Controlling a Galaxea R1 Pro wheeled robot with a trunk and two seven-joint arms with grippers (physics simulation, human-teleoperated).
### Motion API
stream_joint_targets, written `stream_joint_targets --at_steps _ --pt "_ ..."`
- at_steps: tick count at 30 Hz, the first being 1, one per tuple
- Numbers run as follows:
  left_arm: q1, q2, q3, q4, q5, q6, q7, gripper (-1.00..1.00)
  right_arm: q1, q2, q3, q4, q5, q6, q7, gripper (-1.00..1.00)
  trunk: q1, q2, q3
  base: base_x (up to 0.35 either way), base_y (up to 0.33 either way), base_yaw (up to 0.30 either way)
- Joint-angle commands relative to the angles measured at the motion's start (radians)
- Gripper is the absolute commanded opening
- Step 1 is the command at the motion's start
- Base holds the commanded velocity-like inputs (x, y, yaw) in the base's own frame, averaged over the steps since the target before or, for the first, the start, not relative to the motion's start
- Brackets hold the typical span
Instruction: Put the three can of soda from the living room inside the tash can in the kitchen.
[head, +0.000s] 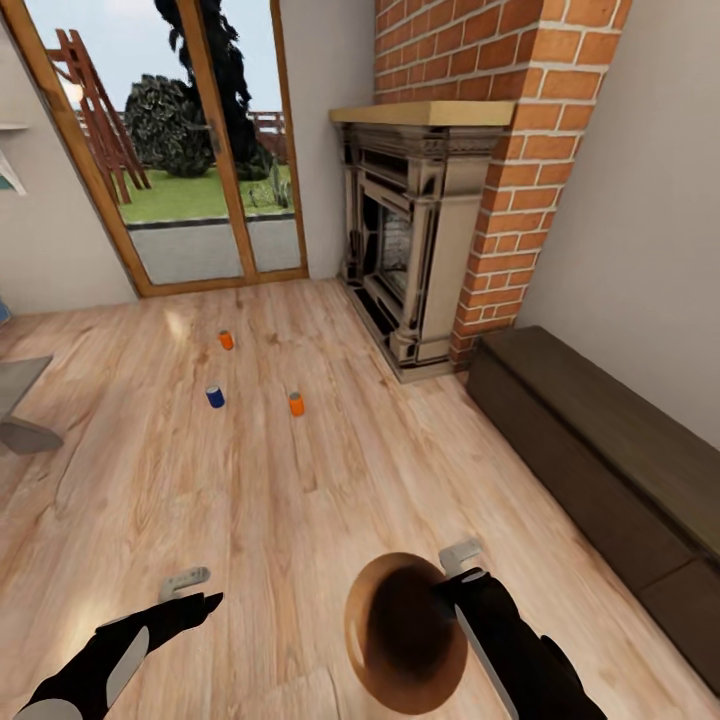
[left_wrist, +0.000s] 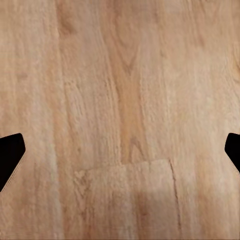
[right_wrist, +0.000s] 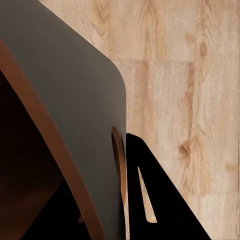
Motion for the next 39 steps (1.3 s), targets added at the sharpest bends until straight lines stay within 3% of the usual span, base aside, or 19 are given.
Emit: stream_joint_targets --at_steps 1,30,39 --pt "0.0 0.0 0.0 0.0 0.0 0.0 -0.001 1.0 0.0 0.0 0.0 0.0 -0.008 -0.001 0.004 -1.0 0.0 0.0 0.0 0.328 0.0 0.245" --pt "0.0 0.001 0.002 0.0 0.001 -0.001 -0.005 1.0 0.0 0.001 -0.001 0.0 -0.011 -0.001 0.004 -1.0 0.0 0.0 -0.006 0.328 -0.013 0.238" --pt "0.0 0.001 0.002 0.0 0.001 0.0 -0.003 1.0 0.0 0.001 -0.001 0.0 -0.012 -0.001 0.004 -1.0 0.0 0.0 -0.008 0.327 -0.134 0.062"
